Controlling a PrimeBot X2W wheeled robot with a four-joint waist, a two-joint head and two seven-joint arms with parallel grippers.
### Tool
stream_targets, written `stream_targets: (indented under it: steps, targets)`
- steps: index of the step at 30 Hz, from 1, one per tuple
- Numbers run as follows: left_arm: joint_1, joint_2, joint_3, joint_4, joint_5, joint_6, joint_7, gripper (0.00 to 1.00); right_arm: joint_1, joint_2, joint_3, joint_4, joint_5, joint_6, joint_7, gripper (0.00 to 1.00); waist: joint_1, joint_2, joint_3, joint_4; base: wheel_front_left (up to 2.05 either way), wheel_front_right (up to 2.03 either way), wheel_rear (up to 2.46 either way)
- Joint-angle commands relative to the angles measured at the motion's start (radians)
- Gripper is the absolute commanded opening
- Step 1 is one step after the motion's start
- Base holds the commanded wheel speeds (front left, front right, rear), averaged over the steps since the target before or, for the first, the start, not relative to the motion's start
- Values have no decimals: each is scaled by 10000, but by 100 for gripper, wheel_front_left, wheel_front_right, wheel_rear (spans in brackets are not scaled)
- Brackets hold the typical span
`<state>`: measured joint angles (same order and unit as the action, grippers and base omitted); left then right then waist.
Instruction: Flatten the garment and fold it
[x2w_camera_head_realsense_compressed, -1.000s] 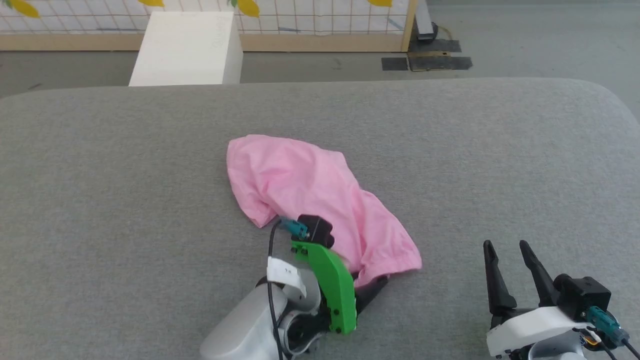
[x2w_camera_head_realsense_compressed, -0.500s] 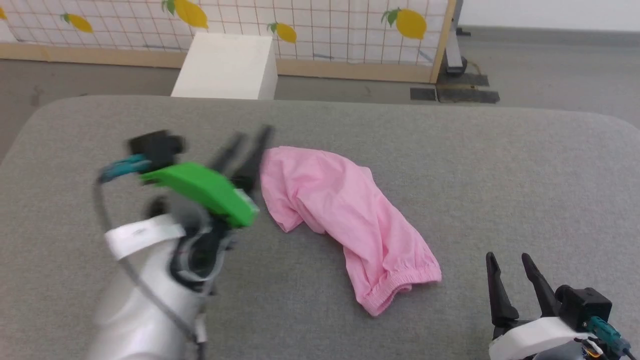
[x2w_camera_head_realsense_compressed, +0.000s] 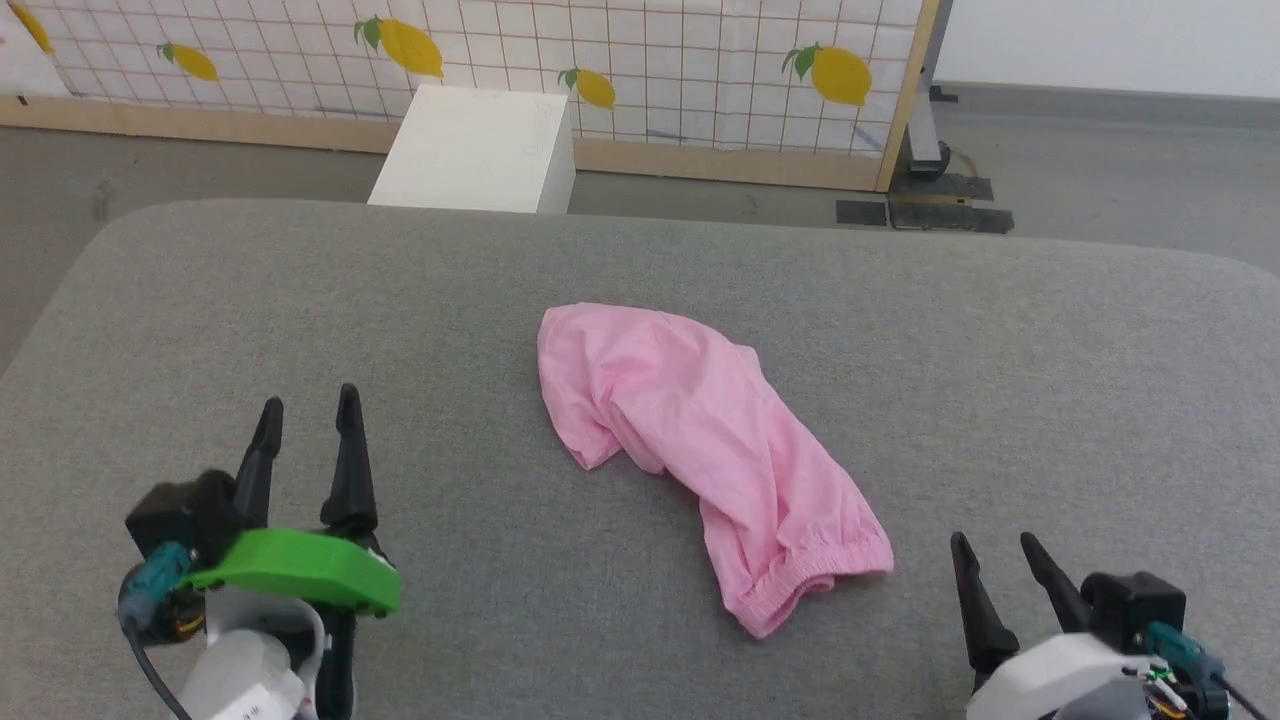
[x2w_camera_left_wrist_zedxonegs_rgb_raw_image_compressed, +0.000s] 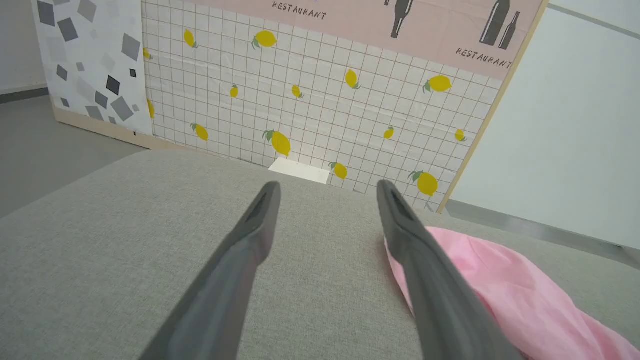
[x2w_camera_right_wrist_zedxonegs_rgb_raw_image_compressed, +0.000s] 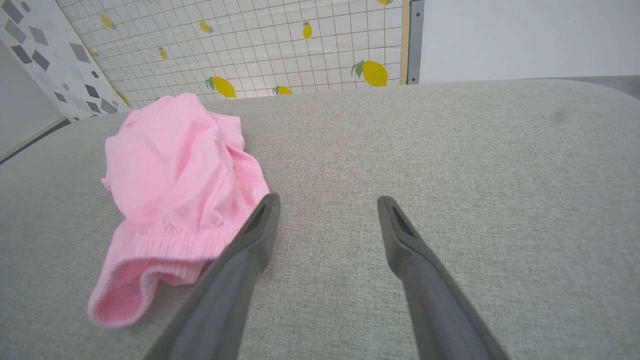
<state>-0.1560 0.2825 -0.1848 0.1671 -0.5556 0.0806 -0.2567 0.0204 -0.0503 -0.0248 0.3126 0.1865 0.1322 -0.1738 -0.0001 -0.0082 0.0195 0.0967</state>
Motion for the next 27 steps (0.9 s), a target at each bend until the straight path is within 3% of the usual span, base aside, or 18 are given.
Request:
stream_targets:
  steps: [1, 5, 13, 19, 20, 21, 22, 27]
  targets:
    - [721, -572, 477, -499, 580, -40, -47, 100, -474, 1, -58, -164, -107, -15, 1037, 100, 1, 82, 194, 54, 0, 0, 0]
    - [1211, -1151, 980, -737, 1063, -270, -49, 100, -1288, 1, 211, -269, -463, -15, 3355, 100, 1, 82, 392, 116, 0, 0, 0]
    - [1160, -1757, 1375, -623, 1693, -870, -50, 100, -2518, 1, 1567, -108, -1579, -15, 8149, 100, 1, 82, 831, 511, 0, 0, 0]
    - [923, -2048, 1801, -753, 1924, -1208, -50, 100, -2757, 1, 2094, 30, -1808, -15, 9520, 100, 1, 82, 1139, 733, 0, 0, 0]
    - [906, -2078, 1858, -765, 1954, -1247, -50, 100, -2775, 1, 2077, 33, -1757, -15, 9559, 78, 1, 82, 1159, 749, 0, 0, 0]
    - [893, -2112, 1923, -774, 1988, -1294, -50, 100, -2806, 1, 2055, 30, -1739, -15, 9563, 21, 1, 82, 1178, 767, 0, 0, 0]
    - [883, -2136, 1972, -782, 2009, -1328, -50, 100, -2837, 1, 2006, 1, -1705, -15, 9518, 0, 1, 82, 1197, 787, 0, 0, 0]
    - [821, -2239, 2145, -751, 2077, -1500, -50, 100, -3241, -524, 1382, -296, -1447, -15, 9340, 0, 1, 82, 1284, 900, 0, 0, 0]
